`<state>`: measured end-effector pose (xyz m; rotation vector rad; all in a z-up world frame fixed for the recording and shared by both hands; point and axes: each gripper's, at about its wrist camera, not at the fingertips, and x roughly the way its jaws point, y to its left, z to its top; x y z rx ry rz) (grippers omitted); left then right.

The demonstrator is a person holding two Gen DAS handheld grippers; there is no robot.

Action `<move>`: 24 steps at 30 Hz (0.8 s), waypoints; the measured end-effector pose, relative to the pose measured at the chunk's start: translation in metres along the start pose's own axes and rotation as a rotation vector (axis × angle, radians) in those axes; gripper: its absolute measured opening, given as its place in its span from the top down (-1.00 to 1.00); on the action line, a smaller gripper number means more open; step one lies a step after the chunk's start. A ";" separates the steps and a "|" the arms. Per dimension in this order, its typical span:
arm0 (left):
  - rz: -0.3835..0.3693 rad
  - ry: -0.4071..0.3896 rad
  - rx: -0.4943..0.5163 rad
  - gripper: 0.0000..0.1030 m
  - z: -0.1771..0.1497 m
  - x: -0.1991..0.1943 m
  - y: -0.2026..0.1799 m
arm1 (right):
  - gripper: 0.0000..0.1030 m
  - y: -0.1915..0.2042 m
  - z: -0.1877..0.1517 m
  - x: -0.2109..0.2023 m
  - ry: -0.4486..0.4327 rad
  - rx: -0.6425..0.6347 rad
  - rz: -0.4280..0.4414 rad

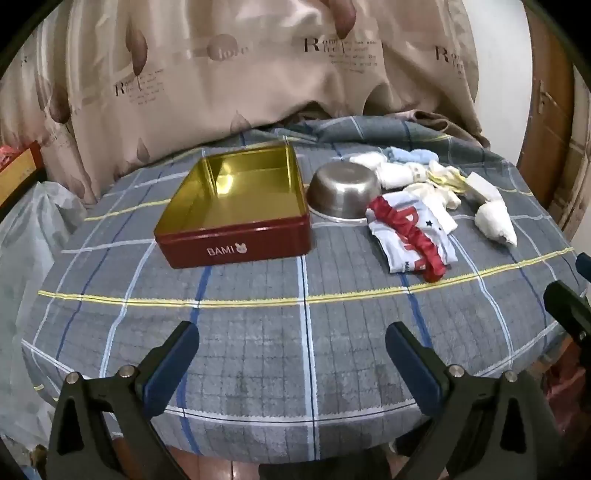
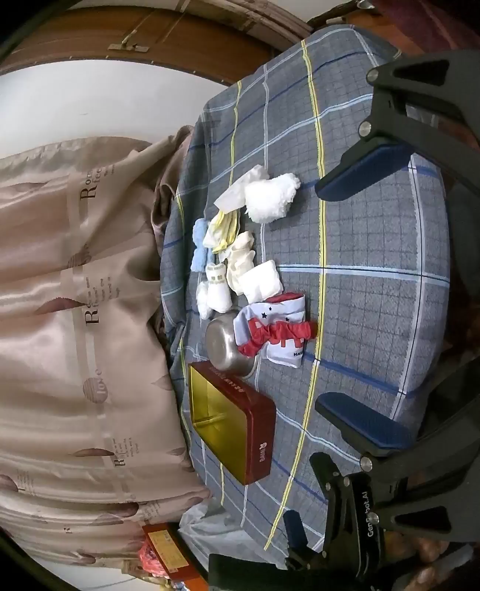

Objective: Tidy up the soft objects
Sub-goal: 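Move the left tool toward the white bib with red ruffle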

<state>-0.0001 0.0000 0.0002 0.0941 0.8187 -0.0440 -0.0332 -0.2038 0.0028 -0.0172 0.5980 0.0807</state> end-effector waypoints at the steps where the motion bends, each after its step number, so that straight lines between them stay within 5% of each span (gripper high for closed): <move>1: 0.003 -0.005 -0.001 -1.00 0.000 -0.001 0.000 | -1.00 0.000 0.000 -0.001 -0.002 0.001 0.002; 10: -0.021 0.016 -0.025 -1.00 -0.003 0.004 0.009 | -1.00 -0.004 0.002 -0.002 0.006 0.009 -0.005; 19: -0.053 0.147 -0.088 -1.00 -0.003 0.024 0.010 | -1.00 -0.023 -0.008 -0.001 0.022 0.037 -0.021; 24: -0.058 0.152 -0.084 -1.00 -0.006 0.027 0.004 | -1.00 -0.031 -0.012 0.001 0.032 0.052 -0.024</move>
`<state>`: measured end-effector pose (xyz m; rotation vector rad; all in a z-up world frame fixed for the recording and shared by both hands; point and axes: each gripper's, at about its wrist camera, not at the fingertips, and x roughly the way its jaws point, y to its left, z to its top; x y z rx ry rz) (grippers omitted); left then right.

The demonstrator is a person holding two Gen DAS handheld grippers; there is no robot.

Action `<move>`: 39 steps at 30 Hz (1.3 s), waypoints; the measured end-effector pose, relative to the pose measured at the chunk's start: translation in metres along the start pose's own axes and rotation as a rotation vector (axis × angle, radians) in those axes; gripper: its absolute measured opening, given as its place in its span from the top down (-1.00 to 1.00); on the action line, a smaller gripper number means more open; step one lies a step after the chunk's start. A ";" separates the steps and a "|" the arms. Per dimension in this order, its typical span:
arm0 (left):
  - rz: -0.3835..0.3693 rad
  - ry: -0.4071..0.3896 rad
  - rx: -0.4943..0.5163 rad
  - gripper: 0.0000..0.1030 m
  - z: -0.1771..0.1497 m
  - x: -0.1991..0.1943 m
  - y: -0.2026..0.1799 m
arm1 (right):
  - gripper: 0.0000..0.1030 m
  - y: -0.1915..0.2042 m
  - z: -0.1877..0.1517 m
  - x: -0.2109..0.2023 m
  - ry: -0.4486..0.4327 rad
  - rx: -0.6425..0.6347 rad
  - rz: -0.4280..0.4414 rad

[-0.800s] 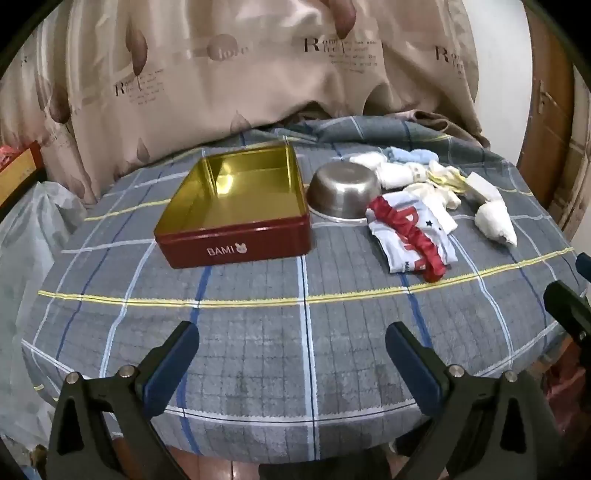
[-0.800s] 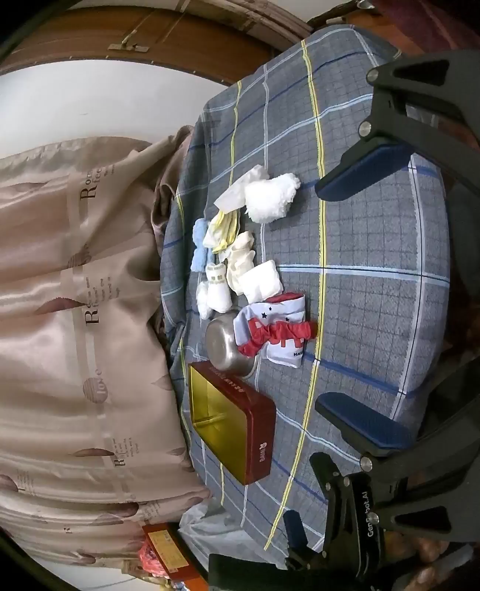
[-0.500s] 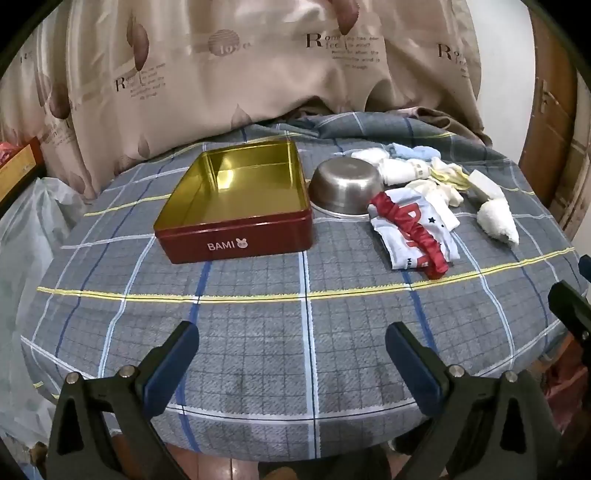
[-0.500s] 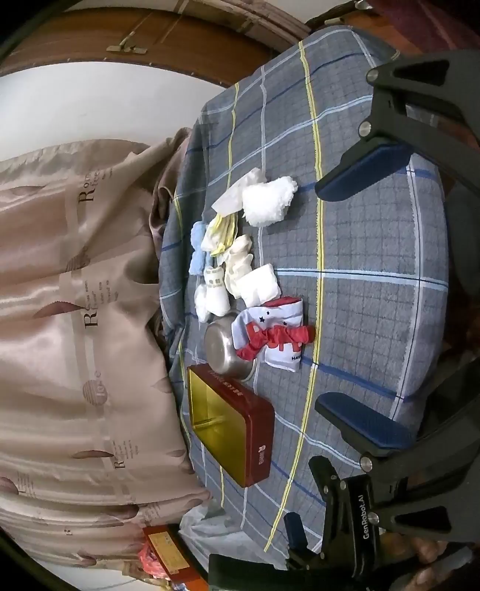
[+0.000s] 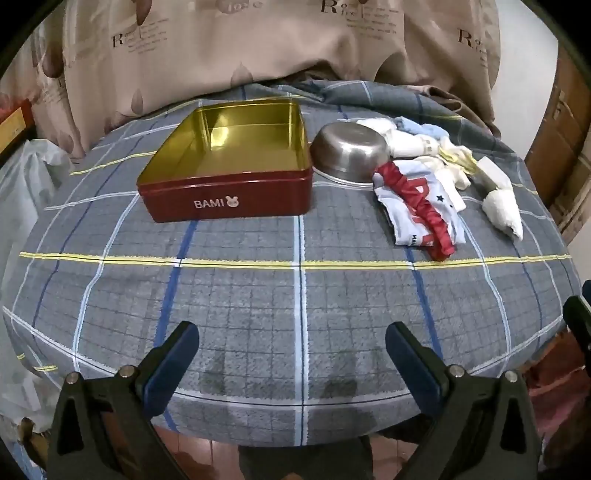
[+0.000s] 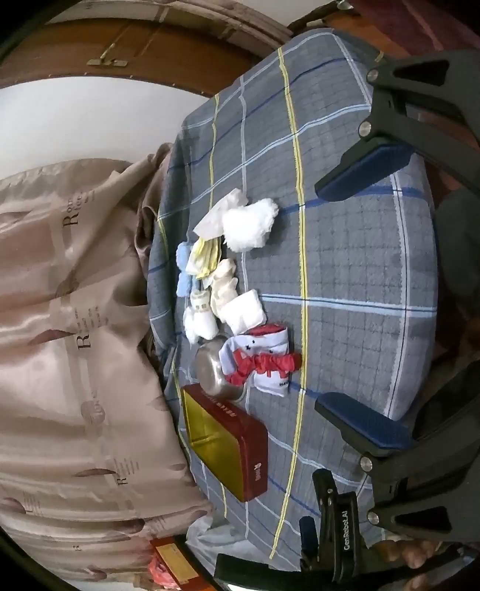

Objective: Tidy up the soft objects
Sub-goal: 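Move the left tool toward the white bib with red ruffle, then close the left gripper on the white bib with red ruffle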

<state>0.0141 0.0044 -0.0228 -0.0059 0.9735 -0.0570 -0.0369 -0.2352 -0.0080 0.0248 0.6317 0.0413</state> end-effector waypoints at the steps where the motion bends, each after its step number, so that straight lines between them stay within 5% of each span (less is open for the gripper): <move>1: -0.004 -0.001 0.007 -1.00 0.000 0.000 -0.002 | -1.00 -0.001 -0.001 0.000 0.001 -0.001 -0.001; 19: -0.078 0.026 0.205 -1.00 0.043 0.032 -0.093 | -1.00 -0.045 -0.014 0.016 0.036 0.085 -0.010; 29: -0.113 0.084 0.155 -1.00 0.087 0.070 -0.113 | -1.00 -0.068 -0.016 0.029 0.062 0.135 -0.003; 39: -0.119 0.154 0.133 -1.00 0.099 0.111 -0.121 | -1.00 -0.077 -0.024 0.046 0.113 0.165 0.015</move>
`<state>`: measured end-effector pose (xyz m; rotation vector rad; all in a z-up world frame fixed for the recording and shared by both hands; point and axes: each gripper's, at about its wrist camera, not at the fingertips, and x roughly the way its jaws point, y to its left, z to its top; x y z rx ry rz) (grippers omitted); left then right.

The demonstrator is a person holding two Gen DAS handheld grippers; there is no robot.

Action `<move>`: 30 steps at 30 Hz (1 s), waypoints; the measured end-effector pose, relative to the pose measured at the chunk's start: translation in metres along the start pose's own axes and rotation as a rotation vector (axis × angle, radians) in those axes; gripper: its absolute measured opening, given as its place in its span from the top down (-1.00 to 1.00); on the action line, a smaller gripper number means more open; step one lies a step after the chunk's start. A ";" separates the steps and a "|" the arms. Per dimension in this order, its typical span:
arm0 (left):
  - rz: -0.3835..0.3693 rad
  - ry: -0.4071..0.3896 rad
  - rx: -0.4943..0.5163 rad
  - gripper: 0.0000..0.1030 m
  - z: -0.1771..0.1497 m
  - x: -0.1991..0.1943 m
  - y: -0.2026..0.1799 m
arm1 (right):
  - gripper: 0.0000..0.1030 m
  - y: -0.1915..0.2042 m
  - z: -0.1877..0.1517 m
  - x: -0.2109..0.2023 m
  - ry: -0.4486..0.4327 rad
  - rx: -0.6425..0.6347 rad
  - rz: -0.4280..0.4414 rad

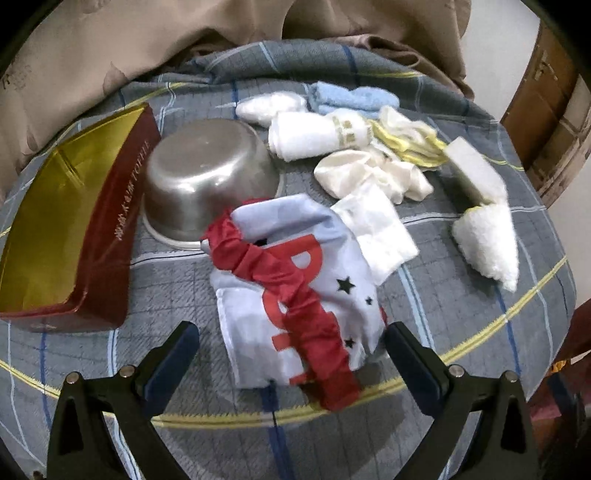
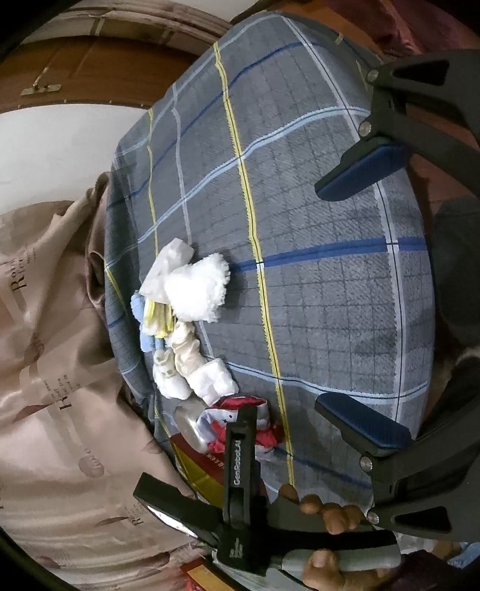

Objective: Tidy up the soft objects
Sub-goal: 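Close the left gripper on the white bib with red ruffle, then carry the bib with the left gripper while the right gripper grasps the white fluffy mitten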

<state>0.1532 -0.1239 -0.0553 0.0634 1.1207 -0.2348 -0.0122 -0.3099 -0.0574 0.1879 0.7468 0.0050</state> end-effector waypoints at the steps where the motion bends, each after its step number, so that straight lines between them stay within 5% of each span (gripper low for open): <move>1: 0.001 0.008 -0.007 -1.00 0.001 0.004 0.002 | -1.00 -0.001 0.000 0.001 0.002 0.001 0.000; 10: 0.013 -0.002 -0.021 -1.00 0.001 0.013 0.006 | -1.00 -0.003 0.002 0.010 0.024 0.011 0.004; 13: 0.011 -0.017 -0.020 -0.72 -0.002 0.010 0.004 | -1.00 -0.004 0.003 0.010 0.022 0.008 -0.002; 15: -0.005 -0.027 -0.003 -0.17 -0.004 0.003 -0.001 | -1.00 -0.006 0.004 0.010 0.019 0.009 -0.008; 18: -0.004 -0.023 0.022 0.19 -0.008 -0.005 -0.007 | -1.00 -0.011 0.007 0.011 0.019 0.019 -0.017; 21: 0.000 -0.027 0.029 0.34 -0.011 -0.010 -0.009 | -1.00 -0.016 0.011 0.009 0.011 0.026 -0.024; 30: -0.030 -0.044 0.014 0.38 -0.029 -0.030 -0.001 | -1.00 -0.017 0.040 0.008 -0.016 -0.014 -0.016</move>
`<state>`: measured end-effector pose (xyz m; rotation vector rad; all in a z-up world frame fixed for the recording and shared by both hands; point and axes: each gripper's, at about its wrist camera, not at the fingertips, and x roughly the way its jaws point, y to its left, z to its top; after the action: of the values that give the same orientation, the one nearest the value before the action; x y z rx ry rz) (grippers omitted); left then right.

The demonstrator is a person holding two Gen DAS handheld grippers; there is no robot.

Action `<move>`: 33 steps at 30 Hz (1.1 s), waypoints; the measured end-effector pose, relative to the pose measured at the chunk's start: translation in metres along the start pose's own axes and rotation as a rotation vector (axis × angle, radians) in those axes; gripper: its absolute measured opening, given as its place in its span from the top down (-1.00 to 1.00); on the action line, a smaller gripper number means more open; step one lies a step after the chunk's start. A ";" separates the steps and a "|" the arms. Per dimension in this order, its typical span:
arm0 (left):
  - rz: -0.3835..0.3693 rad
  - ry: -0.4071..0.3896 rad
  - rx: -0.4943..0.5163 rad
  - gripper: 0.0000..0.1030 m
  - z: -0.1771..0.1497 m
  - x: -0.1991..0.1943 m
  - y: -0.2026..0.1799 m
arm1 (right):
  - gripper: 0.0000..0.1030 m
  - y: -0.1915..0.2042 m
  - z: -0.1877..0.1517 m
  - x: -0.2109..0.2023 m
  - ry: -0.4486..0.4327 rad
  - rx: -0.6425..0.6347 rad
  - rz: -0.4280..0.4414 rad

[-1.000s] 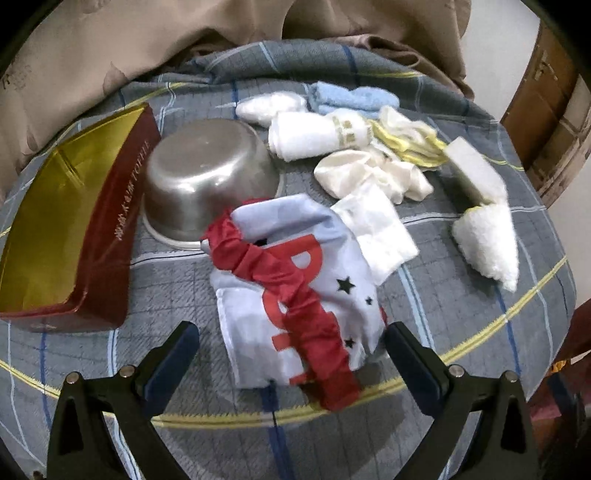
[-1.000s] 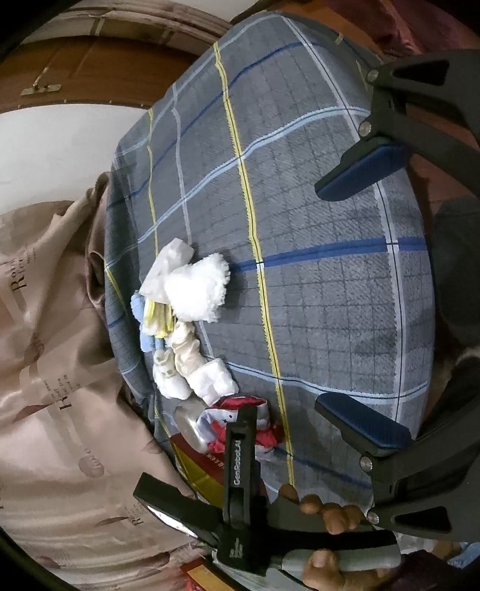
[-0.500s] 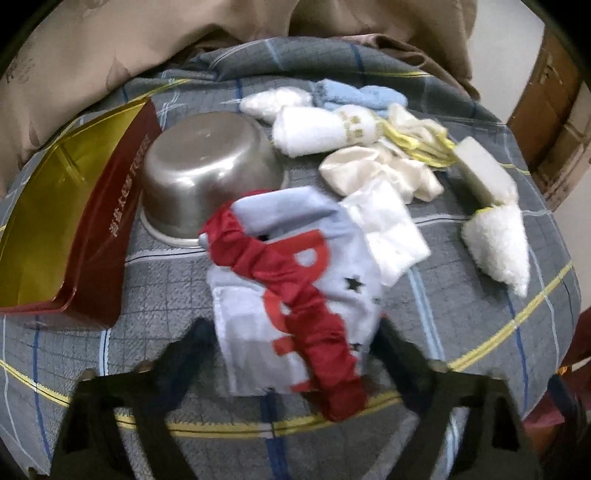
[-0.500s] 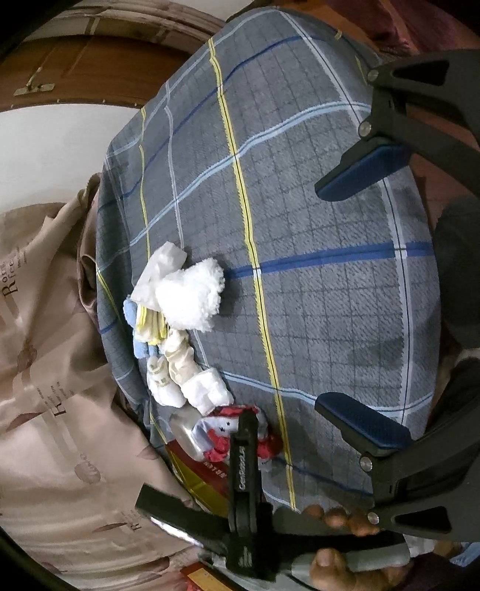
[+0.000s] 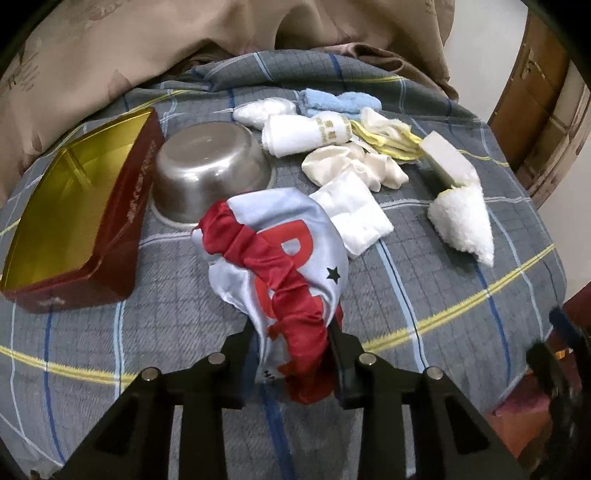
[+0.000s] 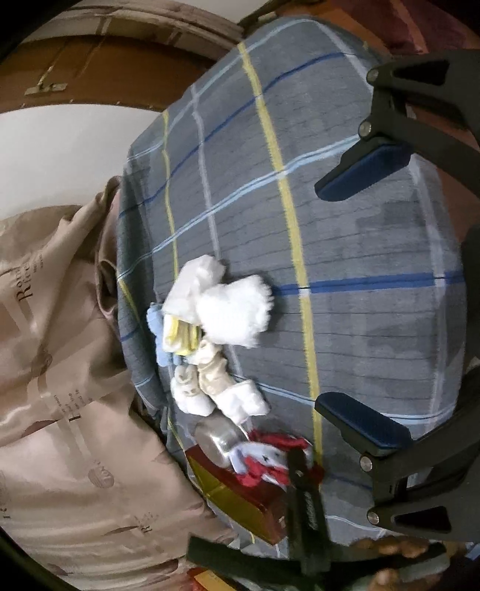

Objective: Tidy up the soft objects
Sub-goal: 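Carry the bib with the left gripper while the right gripper grasps the white fluffy mitten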

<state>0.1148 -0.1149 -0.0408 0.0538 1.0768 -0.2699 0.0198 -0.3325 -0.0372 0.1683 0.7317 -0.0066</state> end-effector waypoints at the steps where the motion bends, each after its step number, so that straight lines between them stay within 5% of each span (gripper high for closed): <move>1: -0.007 -0.004 -0.002 0.38 -0.001 -0.004 0.001 | -1.00 0.002 0.004 0.002 -0.001 -0.010 0.006; 7: -0.020 -0.037 -0.005 0.38 -0.008 -0.032 0.008 | -0.51 0.012 0.025 0.034 0.063 -0.041 0.015; 18: -0.036 -0.083 -0.046 0.37 -0.003 -0.073 0.027 | -0.51 0.019 0.043 0.055 0.086 -0.045 -0.015; 33: 0.091 -0.178 -0.081 0.37 0.041 -0.102 0.092 | -0.51 0.031 0.044 0.089 0.143 -0.070 -0.050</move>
<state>0.1273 -0.0135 0.0605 0.0061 0.9046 -0.1463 0.1173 -0.3042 -0.0598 0.0838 0.8780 -0.0170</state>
